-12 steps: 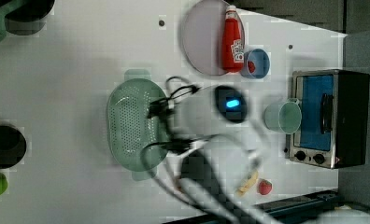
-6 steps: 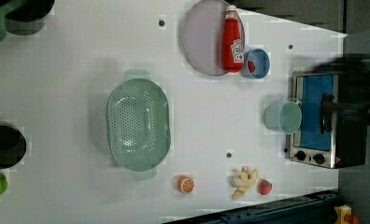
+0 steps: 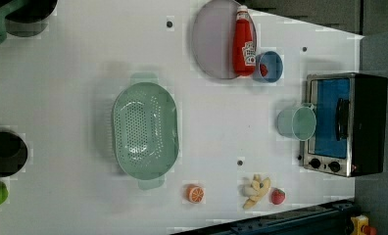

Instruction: Drag strainer right to left.

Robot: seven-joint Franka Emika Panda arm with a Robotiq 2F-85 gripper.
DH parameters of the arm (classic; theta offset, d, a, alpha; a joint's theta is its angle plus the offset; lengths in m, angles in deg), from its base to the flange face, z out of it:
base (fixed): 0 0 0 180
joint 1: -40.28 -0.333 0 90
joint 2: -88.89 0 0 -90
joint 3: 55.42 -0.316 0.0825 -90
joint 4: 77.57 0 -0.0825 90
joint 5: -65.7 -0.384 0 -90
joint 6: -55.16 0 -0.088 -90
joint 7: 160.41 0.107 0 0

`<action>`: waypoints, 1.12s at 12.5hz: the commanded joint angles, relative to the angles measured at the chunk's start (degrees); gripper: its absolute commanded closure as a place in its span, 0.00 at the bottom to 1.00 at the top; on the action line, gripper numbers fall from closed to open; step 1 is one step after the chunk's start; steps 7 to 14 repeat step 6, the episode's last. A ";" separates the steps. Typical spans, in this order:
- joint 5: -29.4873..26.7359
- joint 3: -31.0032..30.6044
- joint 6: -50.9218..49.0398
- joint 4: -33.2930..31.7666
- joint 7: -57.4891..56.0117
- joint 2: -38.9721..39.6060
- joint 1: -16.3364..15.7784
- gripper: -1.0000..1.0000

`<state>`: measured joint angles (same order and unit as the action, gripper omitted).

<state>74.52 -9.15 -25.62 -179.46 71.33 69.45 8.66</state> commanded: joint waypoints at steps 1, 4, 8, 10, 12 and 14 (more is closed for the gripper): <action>0.77 -5.26 -1.08 -4.42 -4.09 6.91 -5.37 0.00; 0.77 -5.30 -1.08 -4.42 -4.09 7.30 -5.37 0.00; 0.77 -5.30 -1.08 -4.42 -4.09 7.50 -5.38 0.00; 0.77 -5.30 -1.08 -4.42 -4.09 7.50 -5.38 0.00; 0.77 -5.30 -1.08 -4.42 -4.09 7.50 -5.38 0.00; 0.77 -5.30 -1.08 -4.42 -4.09 7.50 -5.38 0.00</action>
